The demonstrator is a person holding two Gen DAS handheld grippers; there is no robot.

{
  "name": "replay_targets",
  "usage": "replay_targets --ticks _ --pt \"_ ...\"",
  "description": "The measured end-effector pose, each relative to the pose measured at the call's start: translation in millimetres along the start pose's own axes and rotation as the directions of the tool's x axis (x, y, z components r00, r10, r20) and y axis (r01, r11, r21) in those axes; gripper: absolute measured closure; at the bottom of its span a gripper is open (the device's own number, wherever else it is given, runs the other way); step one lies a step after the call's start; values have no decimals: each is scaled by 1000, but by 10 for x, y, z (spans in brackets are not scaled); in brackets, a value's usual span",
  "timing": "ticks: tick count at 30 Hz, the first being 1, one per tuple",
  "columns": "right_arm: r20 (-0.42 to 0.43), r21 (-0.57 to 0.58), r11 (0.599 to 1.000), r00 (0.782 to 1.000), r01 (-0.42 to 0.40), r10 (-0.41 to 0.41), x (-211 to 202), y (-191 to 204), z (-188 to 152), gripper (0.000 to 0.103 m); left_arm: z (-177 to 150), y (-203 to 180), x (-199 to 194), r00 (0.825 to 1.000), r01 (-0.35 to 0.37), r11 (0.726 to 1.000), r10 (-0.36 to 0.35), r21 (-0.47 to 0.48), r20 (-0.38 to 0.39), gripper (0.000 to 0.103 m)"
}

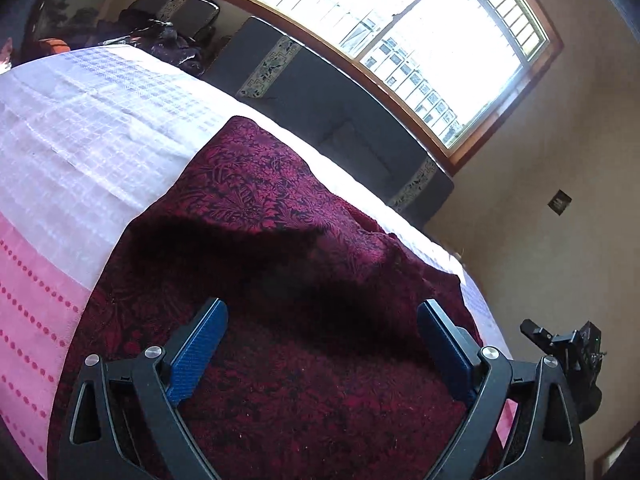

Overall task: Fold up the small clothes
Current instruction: 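Grasp the sweater's side edge with the right tool and lift it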

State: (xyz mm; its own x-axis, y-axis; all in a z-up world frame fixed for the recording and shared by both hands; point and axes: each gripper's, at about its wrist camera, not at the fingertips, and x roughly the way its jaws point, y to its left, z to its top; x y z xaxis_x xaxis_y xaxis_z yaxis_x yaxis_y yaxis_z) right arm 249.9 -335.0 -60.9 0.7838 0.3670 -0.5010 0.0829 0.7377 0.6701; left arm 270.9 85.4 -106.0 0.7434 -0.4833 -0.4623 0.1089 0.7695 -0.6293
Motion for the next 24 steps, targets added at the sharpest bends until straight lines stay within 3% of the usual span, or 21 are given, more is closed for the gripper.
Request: replay_targets --ticks 1,3,5,8,11,13,16,17,18,21,24 --pt "10 28 999 1000 -21 21 -51 -79 67 15 9 39 -26 1000 -2 1000 2 -12 1 8" --pt "-6 63 996 998 -64 65 -75 -183 205 34 21 46 -20 1000 -1 1000 1 -31 5 8" --pt "-47 74 992 994 -97 101 4 -225 339 42 25 45 -19 1000 -4 999 4 -33 9 8" --pt "-121 104 990 986 -100 112 233 -268 415 44 11 14 -42 1000 -11 1000 11 -9 16 8" --pt "-170 106 993 983 -54 71 448 -332 429 50 6 -36 -35 1000 -22 1000 22 6 12 8" --pt "-207 105 992 974 -73 93 551 -326 388 54 8 -42 -9 999 -32 999 32 -4 1 8" --pt "-269 18 1000 963 4 1 715 -212 307 69 11 -16 15 999 -34 999 34 -21 -10 8" --pt "-277 -2 1000 961 16 -16 748 -175 300 87 8 -18 14 999 -35 999 35 -22 -8 8" --pt "-273 -23 1000 962 18 -24 759 -122 300 92 0 -27 13 999 -40 999 40 -19 -6 8" --pt "-241 -108 994 970 7 -33 771 157 352 93 -11 -54 33 999 -51 999 50 -15 -9 8" --pt "-221 -258 966 975 -33 -25 781 677 514 94 -18 -69 47 998 -54 998 54 -14 -10 8"
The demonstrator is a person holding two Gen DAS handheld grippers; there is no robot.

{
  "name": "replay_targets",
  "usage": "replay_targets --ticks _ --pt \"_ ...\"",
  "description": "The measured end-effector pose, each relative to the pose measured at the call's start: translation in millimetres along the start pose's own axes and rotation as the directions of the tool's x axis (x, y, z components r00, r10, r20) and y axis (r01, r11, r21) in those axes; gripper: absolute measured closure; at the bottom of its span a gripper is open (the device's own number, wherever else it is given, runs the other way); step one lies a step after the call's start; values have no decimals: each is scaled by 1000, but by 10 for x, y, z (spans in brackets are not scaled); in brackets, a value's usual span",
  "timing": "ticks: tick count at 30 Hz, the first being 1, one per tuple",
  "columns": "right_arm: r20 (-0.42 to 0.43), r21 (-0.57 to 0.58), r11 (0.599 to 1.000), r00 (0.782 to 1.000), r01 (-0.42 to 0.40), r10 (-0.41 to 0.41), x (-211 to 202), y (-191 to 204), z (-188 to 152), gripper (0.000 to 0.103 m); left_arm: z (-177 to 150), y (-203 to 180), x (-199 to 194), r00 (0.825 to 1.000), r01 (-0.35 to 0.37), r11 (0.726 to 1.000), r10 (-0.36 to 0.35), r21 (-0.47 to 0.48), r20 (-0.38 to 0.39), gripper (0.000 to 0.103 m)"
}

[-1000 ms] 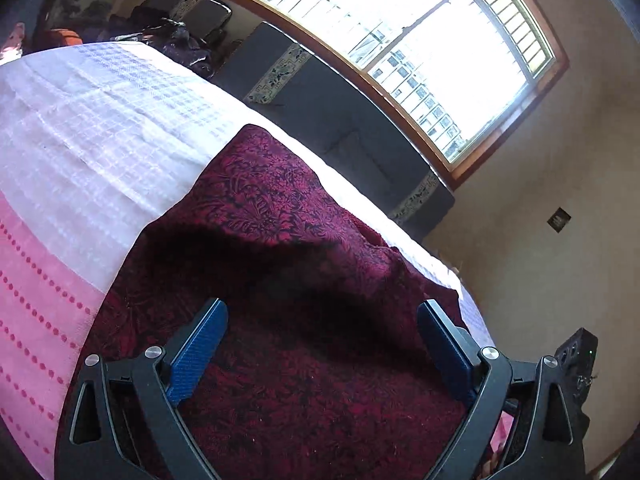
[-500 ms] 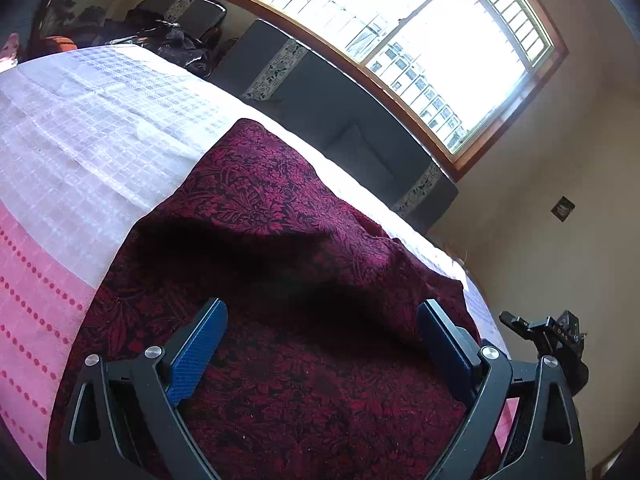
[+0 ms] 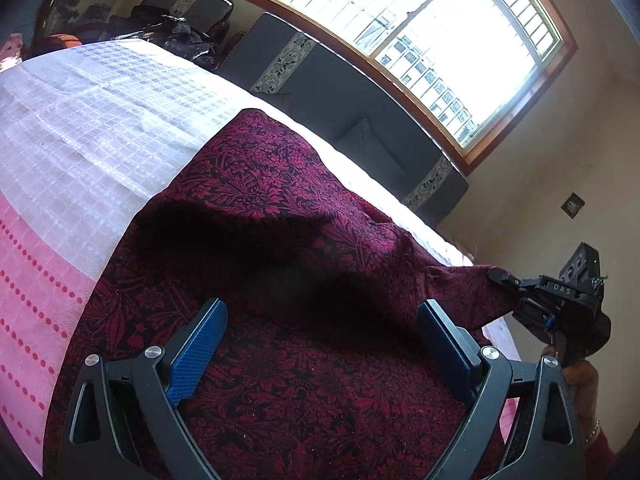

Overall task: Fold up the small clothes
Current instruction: 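Grasp the sweater's side edge with the right tool and lift it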

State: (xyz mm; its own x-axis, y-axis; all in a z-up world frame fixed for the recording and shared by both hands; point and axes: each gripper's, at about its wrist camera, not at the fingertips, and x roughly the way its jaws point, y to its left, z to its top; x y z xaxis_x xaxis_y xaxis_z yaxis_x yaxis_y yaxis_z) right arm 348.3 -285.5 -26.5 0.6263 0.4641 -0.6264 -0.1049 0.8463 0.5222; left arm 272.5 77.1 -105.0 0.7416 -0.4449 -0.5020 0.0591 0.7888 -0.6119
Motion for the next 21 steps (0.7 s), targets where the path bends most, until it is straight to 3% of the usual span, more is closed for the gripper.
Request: replay_targets --ticks 3,5,9,11,21 --pt "97 -81 996 994 -47 55 -213 248 213 95 1 0 12 1000 -5 1000 5 -4 -1 8" --pt "129 -74 997 992 4 6 -225 116 265 95 0 4 15 1000 -7 1000 7 -6 0 8" --pt "59 35 991 990 126 -128 44 -561 172 95 14 10 43 1000 -14 1000 14 -7 -5 8" --pt "20 55 989 990 135 -136 134 -752 41 94 17 14 48 1000 -18 1000 18 -8 -8 8" --pt "18 67 985 987 161 -163 274 -859 -149 94 22 -38 74 998 -54 998 55 13 -17 8"
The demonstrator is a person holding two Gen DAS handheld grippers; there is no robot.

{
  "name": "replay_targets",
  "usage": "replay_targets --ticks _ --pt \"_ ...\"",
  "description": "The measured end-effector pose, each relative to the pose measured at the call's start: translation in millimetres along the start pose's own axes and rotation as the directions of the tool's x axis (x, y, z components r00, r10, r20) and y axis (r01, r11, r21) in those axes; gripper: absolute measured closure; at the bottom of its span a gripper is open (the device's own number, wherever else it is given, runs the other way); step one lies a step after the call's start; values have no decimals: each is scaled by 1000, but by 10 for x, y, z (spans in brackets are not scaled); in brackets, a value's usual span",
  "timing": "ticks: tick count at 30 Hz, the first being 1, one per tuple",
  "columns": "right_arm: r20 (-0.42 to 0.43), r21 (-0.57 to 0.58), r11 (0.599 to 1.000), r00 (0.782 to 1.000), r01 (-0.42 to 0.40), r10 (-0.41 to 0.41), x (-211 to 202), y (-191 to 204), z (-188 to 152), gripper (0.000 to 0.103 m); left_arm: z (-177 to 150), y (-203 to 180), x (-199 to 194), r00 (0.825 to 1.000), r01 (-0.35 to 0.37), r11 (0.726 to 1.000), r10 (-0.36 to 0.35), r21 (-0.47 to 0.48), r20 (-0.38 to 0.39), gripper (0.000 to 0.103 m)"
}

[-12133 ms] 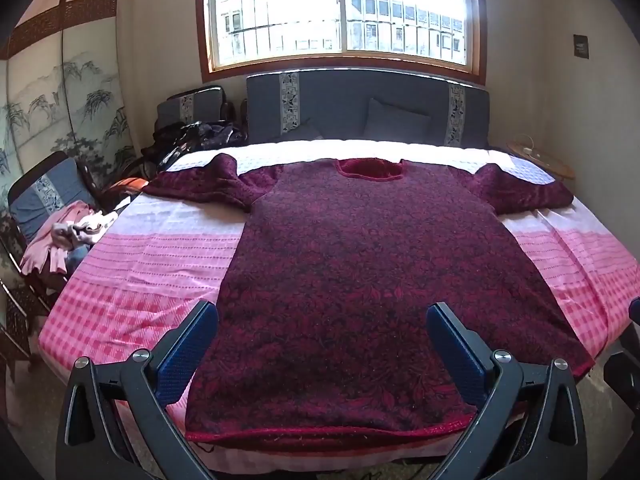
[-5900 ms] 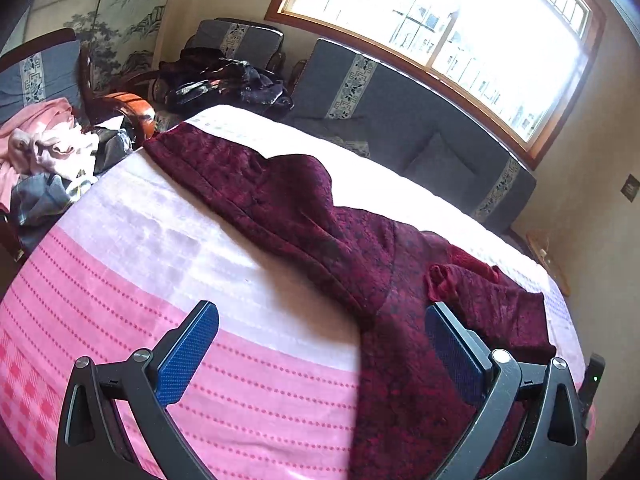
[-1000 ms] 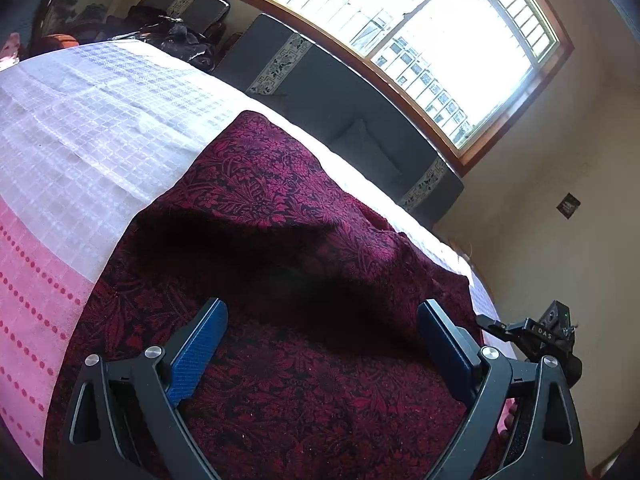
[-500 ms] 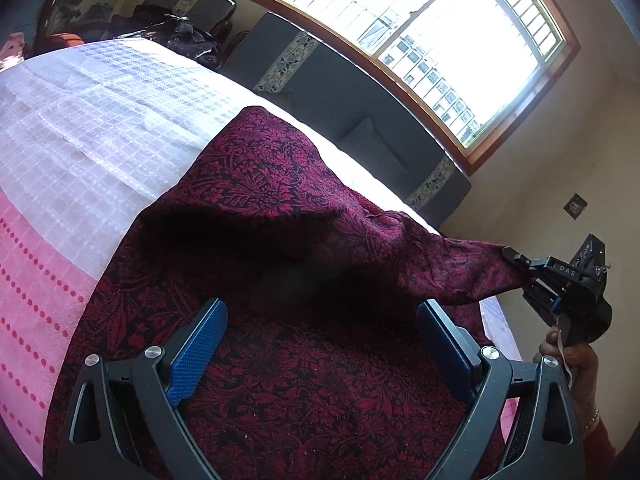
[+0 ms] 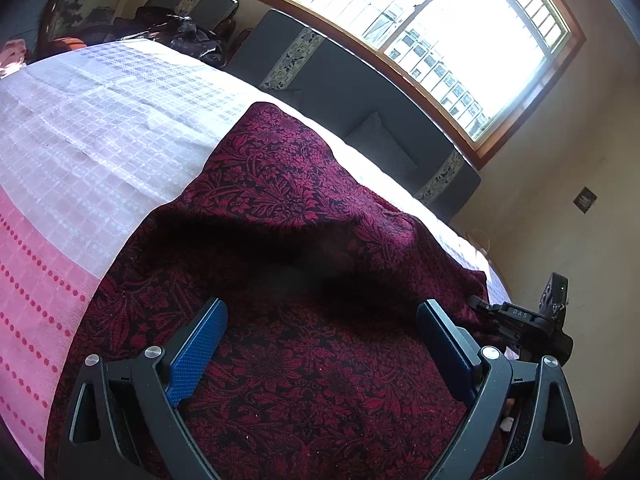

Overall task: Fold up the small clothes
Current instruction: 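Grasp the sweater's side edge with the right tool and lift it, then fold the side edge with the right tool over the body and release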

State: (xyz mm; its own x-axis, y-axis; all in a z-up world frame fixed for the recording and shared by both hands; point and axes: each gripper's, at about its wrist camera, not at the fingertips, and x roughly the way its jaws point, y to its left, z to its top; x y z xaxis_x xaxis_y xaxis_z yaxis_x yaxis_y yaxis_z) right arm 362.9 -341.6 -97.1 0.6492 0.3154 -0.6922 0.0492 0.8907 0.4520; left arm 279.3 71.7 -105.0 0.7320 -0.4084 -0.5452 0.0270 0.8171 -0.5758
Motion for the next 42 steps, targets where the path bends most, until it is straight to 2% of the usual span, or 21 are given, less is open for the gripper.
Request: replay_targets --ticks 5,8,10,13,16,18,19,24,27,32,37,42 --pt "-5 -14 1000 1000 27 -27 3 23 0 94 -7 -53 16 999 -37 999 37 23 -6 8" --pt "5 9 999 1000 31 -31 -96 25 -26 89 -12 -79 19 998 -57 998 58 40 -8 8" --pt "52 26 999 998 33 -34 -301 77 -83 85 -17 -110 17 997 -72 996 72 55 -6 8" --pt "129 -32 999 992 6 -2 -745 287 -277 80 -22 -161 21 995 -103 991 103 82 1 6" --pt "149 -98 994 987 -37 52 -1155 471 -643 64 -30 -198 26 993 -117 988 117 99 5 6" --pt "146 -132 990 987 -42 61 -1385 551 -967 39 -38 -212 29 993 -121 987 121 106 5 6" --pt "145 -151 988 988 -37 59 -1484 586 -1147 37 -40 -222 33 992 -123 986 123 110 5 6" --pt "159 -230 972 987 49 -12 -1926 639 -1916 37 -49 -305 36 990 -144 980 143 140 17 5" --pt "156 -234 968 986 92 -56 -2120 578 -2218 37 -76 -351 37 987 -158 973 157 166 20 5" --pt "142 -179 975 984 129 -104 -2345 318 -2408 37 -146 -429 -86 982 -187 961 180 206 52 5" --pt "137 -95 988 985 119 -106 -2490 43 -2502 37 -350 -441 -494 981 -183 960 165 212 99 5" --pt "128 -75 991 986 115 -104 -2496 -45 -2622 37 -545 -435 -882 970 -234 946 211 224 118 5"
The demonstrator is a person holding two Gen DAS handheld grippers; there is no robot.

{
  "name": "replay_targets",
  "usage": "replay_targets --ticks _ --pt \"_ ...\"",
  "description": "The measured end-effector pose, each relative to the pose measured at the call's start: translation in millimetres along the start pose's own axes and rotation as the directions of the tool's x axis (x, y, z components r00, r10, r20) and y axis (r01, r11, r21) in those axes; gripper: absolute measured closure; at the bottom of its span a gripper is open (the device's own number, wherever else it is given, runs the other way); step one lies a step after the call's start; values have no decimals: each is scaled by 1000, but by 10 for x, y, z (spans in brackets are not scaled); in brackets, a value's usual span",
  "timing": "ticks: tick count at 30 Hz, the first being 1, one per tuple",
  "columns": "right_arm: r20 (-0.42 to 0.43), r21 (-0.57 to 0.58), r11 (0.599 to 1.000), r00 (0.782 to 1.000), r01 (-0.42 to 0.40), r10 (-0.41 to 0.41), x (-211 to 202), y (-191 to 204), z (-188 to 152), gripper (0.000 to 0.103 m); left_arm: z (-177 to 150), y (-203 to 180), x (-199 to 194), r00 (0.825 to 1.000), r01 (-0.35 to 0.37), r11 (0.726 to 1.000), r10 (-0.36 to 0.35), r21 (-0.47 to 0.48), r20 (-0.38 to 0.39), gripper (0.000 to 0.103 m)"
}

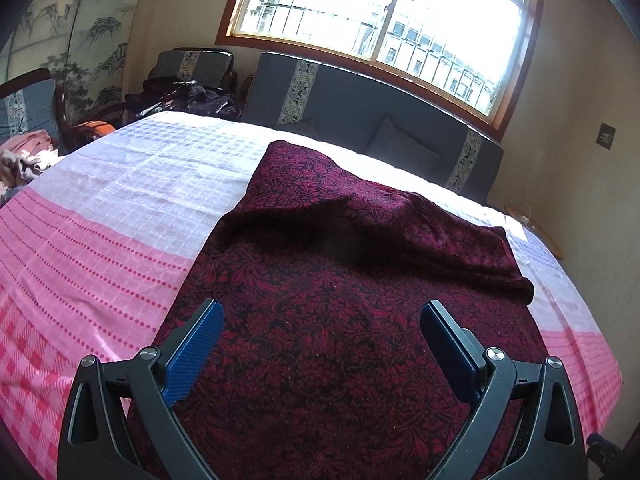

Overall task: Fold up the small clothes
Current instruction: 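Fold the side edge with the right tool over the body and release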

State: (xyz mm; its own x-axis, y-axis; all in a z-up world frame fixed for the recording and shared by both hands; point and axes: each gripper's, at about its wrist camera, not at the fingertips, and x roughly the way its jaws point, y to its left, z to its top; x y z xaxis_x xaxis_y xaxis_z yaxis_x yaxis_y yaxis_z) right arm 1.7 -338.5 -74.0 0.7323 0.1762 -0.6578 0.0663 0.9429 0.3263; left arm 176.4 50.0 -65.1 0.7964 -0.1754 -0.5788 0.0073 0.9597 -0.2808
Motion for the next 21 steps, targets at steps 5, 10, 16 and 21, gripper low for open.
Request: replay_targets --ticks 5,10,16,21 --pt "-13 24 1000 1000 -18 18 53 -20 -127 37 -166 -7 -325 998 -58 997 58 48 14 5" --pt "-26 50 997 998 -58 60 84 -38 -263 37 -317 -1 -590 995 -91 991 88 95 35 5" --pt "-29 41 995 995 -94 95 35 19 -339 37 -442 -42 -771 991 -137 976 134 169 28 5" --pt "-31 46 991 992 -124 125 17 41 -390 37 -509 23 -936 989 -147 970 143 195 34 5"
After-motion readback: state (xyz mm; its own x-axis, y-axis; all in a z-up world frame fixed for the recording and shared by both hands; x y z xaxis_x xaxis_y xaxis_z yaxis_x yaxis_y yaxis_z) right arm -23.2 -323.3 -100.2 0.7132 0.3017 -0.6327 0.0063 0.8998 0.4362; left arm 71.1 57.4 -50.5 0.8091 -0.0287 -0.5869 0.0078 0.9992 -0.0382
